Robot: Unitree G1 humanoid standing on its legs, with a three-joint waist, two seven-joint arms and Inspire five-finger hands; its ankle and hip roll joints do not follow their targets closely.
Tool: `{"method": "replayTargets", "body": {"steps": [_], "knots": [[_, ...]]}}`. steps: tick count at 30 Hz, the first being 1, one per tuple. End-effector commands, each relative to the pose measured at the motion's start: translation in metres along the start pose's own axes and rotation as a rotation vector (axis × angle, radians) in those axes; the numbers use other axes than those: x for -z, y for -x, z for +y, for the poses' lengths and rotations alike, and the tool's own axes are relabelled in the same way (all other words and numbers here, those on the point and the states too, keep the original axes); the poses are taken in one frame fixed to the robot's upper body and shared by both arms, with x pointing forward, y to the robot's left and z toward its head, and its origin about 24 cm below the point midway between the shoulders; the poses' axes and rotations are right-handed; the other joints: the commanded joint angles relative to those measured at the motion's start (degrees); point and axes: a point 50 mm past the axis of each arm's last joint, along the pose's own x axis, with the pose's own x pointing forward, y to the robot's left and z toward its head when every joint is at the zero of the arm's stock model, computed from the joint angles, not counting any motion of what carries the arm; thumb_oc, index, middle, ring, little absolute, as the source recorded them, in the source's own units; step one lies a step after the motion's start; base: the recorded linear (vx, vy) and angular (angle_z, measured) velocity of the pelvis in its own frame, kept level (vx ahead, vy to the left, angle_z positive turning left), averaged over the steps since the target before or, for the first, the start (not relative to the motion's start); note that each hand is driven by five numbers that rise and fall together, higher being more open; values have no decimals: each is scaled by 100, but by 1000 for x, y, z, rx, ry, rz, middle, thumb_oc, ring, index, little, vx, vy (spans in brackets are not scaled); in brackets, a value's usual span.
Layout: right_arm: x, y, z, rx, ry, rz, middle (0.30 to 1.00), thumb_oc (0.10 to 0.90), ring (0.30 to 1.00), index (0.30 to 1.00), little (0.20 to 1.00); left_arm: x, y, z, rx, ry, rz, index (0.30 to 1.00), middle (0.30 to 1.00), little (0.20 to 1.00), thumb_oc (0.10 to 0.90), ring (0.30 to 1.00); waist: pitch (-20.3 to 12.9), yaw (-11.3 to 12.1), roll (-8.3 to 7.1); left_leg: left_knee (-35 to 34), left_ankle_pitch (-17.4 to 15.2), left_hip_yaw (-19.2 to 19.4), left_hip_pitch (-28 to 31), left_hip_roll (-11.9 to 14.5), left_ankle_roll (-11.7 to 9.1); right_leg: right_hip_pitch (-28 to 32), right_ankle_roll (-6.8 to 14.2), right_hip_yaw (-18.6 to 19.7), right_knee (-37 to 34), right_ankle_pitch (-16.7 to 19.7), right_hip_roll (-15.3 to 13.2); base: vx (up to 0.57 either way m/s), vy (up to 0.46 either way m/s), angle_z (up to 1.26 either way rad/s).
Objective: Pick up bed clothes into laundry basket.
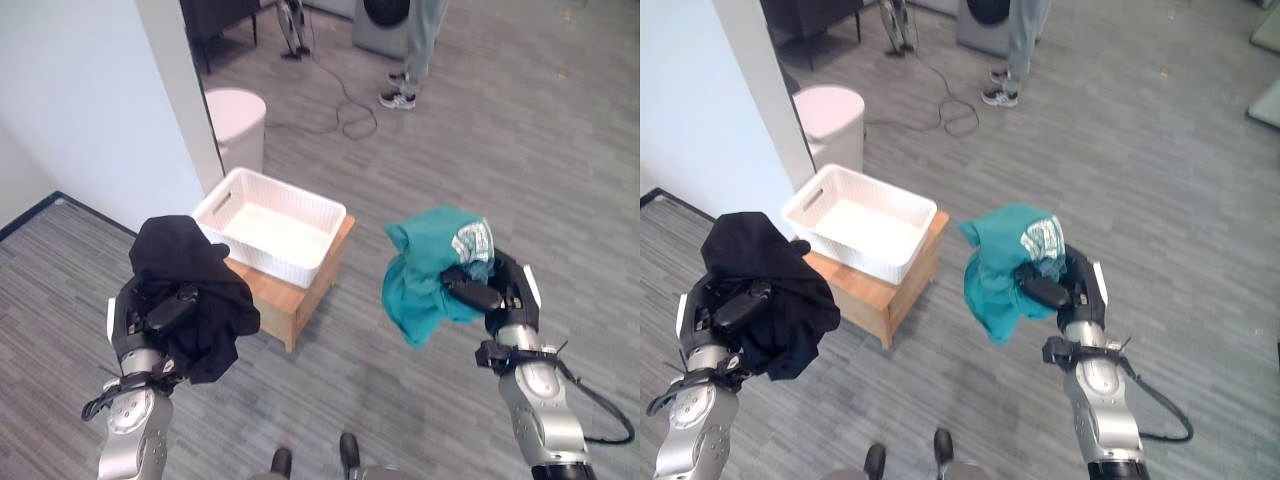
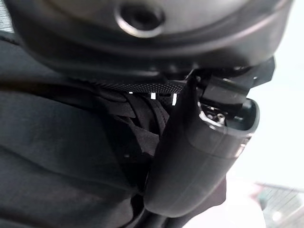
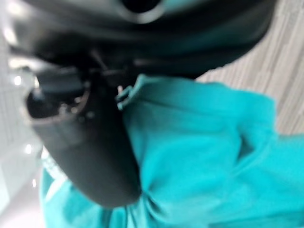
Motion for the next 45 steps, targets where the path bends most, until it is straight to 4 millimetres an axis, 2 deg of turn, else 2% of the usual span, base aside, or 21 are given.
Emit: {"method": "replayTargets", "body": {"steps": [1, 3, 4, 5, 6, 8, 10, 11, 12, 13, 14, 15, 16, 18, 19, 21, 22, 24, 34, 40, 45], "knots": [[-75, -29, -12, 17, 92, -334, 300, 400, 300, 300, 300, -82, -17, -12, 106, -22, -398, 300, 300, 300, 400, 300, -590, 28, -67, -30, -461, -715, 327, 109, -324, -529, 86, 329, 420, -53, -174, 143, -168, 48], [-85, -33, -18, 19, 122, -358, 300, 400, 300, 300, 300, -87, -18, -15, 125, -21, -418, 300, 300, 300, 400, 300, -612, 33, -88, -69, -487, -837, 366, 174, -418, -512, 35, 357, 26, -155, -342, 180, -218, 71], [-101, -42, -32, 33, 195, -375, 300, 400, 300, 300, 300, -91, -21, -18, 144, -4, -428, 300, 300, 300, 400, 300, -616, -48, -168, -120, -518, -1104, 412, 239, -552, -327, 88, 392, -929, -124, -511, 296, -401, 68], [-112, -45, -38, 31, 242, -386, 300, 400, 300, 300, 300, -93, -22, -18, 149, -6, -430, 300, 300, 300, 400, 300, -656, -39, -255, -151, -589, -1221, 458, 320, -581, -261, 120, 511, -1237, -202, -453, 230, -298, 42], [-113, -46, -39, 30, 243, -387, 300, 400, 300, 300, 300, -93, -22, -19, 148, -2, -430, 300, 300, 300, 400, 300, -638, -78, -217, -160, -596, -1258, 478, 345, -580, -191, 117, 463, -1316, -183, -456, 162, -267, 76], [-129, -52, -43, 20, 279, -417, 300, 400, 300, 300, 300, -88, -21, -27, 184, 4, -414, 300, 300, 300, 400, 300, -739, -10, -389, -94, -581, -1423, 414, 613, -776, 29, 51, 420, -1470, -224, -410, 173, -422, 158], [-143, -58, -56, -11, 302, -402, 300, 400, 300, 300, 300, -76, -16, -30, 211, 68, -366, 300, 300, 300, 400, 300, -755, 39, -449, 514, -193, -1528, 25, 887, -945, 315, -102, 217, -1498, -252, -302, 170, -498, 90], [-160, -63, -64, 9, 334, -419, 300, 400, 300, 300, 300, -65, -17, -38, 236, 100, -320, 300, 300, 300, 400, 300, -663, 43, -557, 1019, 224, -1167, -396, 938, -865, 593, -248, -98, -1585, -343, -376, 69, -248, 89], [-161, -64, -64, 9, 335, -420, 300, 400, 300, 300, 300, -65, -17, -39, 236, 102, -320, 300, 300, 300, 400, 300, -649, 31, -556, 1045, 221, -1179, -408, 920, -859, 606, -244, -109, -1600, -338, -393, 75, -254, 125], [-165, -64, -66, 8, 356, -422, 300, 400, 300, 300, 300, -64, -18, -41, 243, 112, -311, 300, 300, 300, 400, 300, -599, 10, -606, 1134, 321, -890, -507, 942, -812, 712, -298, -224, -1665, -328, -404, 22, -313, 103], [-173, -65, -68, 15, 393, -427, 300, 400, 300, 300, 300, -63, -19, -44, 267, 119, -299, 300, 300, 300, 400, 300, -560, 1, -678, 1083, 164, -217, -568, 878, -803, 870, -318, -517, -1770, -350, -450, 34, -375, 86], [-175, -65, -71, 22, 421, -417, 300, 400, 300, 300, 300, -61, -20, -44, 269, 125, -285, 300, 300, 300, 400, 300, -570, -12, -674, 938, 10, 97, -559, 780, -773, 939, -307, -645, -1826, -351, -484, 30, -261, 74], [-175, -65, -72, 22, 422, -417, 300, 400, 300, 300, 300, -60, -20, -44, 270, 126, -284, 300, 300, 300, 400, 300, -570, -10, -673, 930, 3, 102, -546, 772, -765, 953, -301, -646, -1838, -356, -493, 29, -106, 110], [-180, -60, -85, 62, 492, -401, 300, 400, 300, 300, 300, -53, -21, -44, 269, 131, -249, 300, 300, 300, 400, 300, -685, -42, -613, 450, -6, 662, -549, 582, -642, 1055, -290, -910, -1924, -402, -492, 66, -111, 89], [-184, -60, -91, 85, 556, -389, 300, 400, 300, 300, 300, -48, -20, -45, 277, 118, -227, 300, 300, 300, 400, 300, -739, 27, -548, 207, -2, 634, -505, 410, -602, 1054, -303, -1018, -1857, -477, -426, 69, -88, 48], [-185, -61, -91, 83, 557, -390, 300, 400, 300, 300, 300, -48, -20, -45, 276, 119, -227, 300, 300, 300, 400, 300, -738, 10, -539, 176, 12, 624, -487, 410, -603, 1060, -304, -1029, -1853, -485, -426, 58, -35, 49], [-186, -66, -95, 109, 549, -381, 300, 400, 300, 300, 300, -45, -18, -45, 286, 100, -216, 300, 300, 300, 400, 300, -815, 65, -520, 18, 63, 246, -447, 241, -571, 1097, -302, -1105, -1928, -469, -417, 89, -23, 18], [-185, -71, -100, 128, 549, -357, 300, 400, 300, 300, 300, -44, -17, -43, 297, 89, -208, 300, 300, 300, 400, 300, -894, 91, -505, -264, 200, 248, -392, 210, -593, 1227, -281, -1216, -2157, -414, -412, 113, -21, 7], [-220, -107, -61, 59, 656, -400, 300, 400, 300, 300, 300, -28, -10, -35, 285, 77, -124, 300, 300, 300, 400, 300, -956, 293, -490, -444, 304, 250, -453, 118, -589, 1270, -252, -1208, -2472, -275, -412, 35, 33, 0], [-235, -129, -30, 27, 690, -410, 300, 400, 300, 300, 300, -28, -10, -30, 276, 86, -121, 300, 300, 300, 400, 300, -881, 470, -480, -444, 355, 145, -574, 61, -585, 1179, -237, -1242, -2483, -225, -426, -15, 18, 4], [-246, -137, -18, 34, 714, -419, 300, 400, 300, 300, 300, -33, -10, -26, 271, 69, -139, 300, 300, 300, 400, 300, -777, 609, -461, -444, 416, 51, -713, 15, -580, 1089, -219, -1316, -2477, -198, -455, -36, 11, 8]]}}
